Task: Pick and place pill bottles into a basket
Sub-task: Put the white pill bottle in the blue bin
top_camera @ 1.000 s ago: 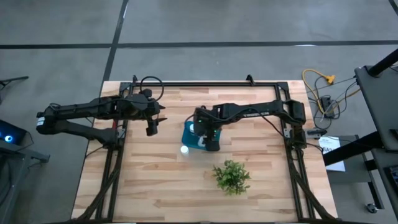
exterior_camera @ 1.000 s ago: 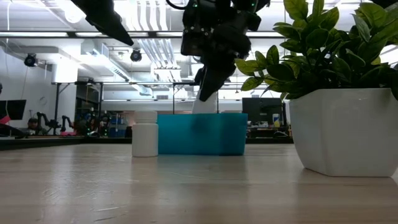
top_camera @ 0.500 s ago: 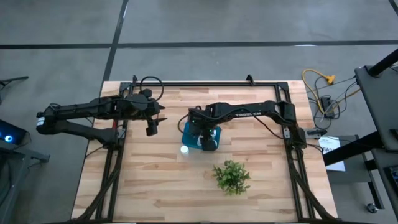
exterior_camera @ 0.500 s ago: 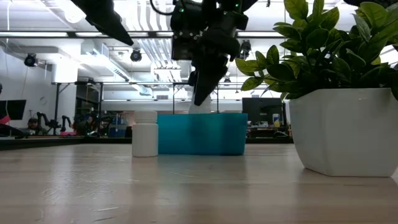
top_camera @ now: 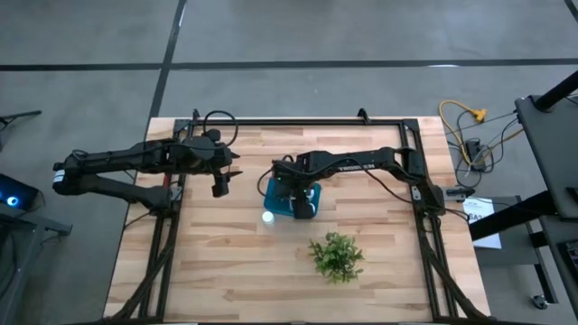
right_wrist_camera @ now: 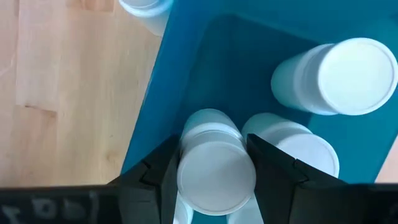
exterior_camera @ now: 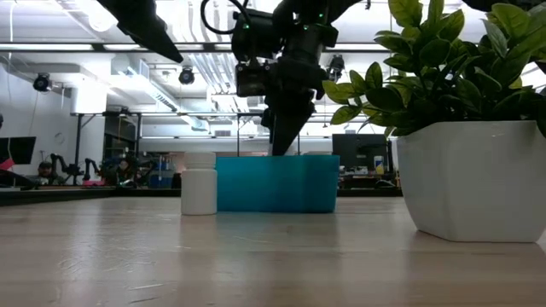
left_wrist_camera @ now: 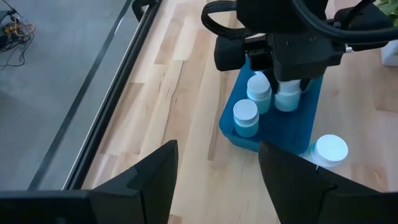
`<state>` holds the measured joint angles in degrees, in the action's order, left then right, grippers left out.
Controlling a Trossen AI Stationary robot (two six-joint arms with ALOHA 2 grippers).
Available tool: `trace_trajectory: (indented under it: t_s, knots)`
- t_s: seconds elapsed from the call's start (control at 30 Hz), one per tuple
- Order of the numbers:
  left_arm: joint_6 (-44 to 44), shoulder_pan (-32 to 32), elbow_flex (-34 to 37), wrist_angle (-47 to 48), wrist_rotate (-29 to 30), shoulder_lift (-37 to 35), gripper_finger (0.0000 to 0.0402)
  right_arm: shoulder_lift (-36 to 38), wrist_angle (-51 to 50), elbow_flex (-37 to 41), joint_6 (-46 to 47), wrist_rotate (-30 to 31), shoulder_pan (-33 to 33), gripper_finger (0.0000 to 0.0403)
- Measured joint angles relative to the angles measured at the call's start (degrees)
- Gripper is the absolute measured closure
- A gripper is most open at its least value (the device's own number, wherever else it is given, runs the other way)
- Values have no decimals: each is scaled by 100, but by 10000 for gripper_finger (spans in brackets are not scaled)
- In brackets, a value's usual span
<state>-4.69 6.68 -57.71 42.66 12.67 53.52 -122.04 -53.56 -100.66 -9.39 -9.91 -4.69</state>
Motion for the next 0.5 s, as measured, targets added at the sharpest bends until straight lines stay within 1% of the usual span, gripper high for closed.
trace_trajectory:
  t_s: [0.5]
  knots:
    - [5,0,0,0,0,0,195,0,150,36,-48,7,33,259]
